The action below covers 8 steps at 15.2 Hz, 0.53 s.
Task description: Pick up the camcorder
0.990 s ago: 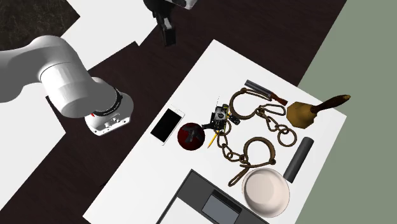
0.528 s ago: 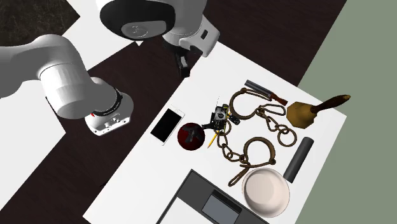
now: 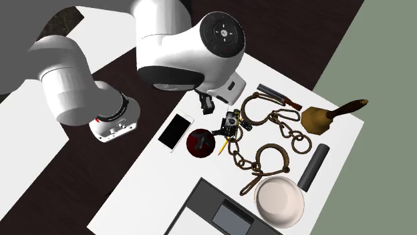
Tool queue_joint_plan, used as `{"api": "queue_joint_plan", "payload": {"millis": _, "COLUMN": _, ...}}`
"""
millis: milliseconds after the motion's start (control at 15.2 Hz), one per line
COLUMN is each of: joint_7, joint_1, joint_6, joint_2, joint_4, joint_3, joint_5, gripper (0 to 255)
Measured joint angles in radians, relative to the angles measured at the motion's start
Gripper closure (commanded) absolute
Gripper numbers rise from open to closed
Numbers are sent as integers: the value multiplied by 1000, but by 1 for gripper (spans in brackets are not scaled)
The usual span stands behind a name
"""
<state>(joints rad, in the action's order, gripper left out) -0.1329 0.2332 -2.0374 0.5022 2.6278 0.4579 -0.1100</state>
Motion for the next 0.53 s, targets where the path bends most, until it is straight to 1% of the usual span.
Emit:
{"api": "queue_joint_plan", "payload": {"millis": 198, "joint_7": -54, "joint_1": 17, "joint_6": -77, "joint_2": -80, "joint_4": -5, "joint_3": 67, "joint_5": -1, "gripper": 0}}
{"api": "queue_joint_plan", "payload": {"millis": 396, "joint_7": -117, "joint_1": 19, "joint_6": -159, "joint_2": -182, "joint_4": -23, "joint_3": 134, "joint_5": 26, "gripper": 0}}
{"api": "queue_joint_plan", "payload": {"millis": 528, "joint_7": -178, "joint_1": 18, "joint_6": -210, "joint_2": -262, "joint_4": -47, "joint_3": 187, "joint_5": 60, "gripper": 0}}
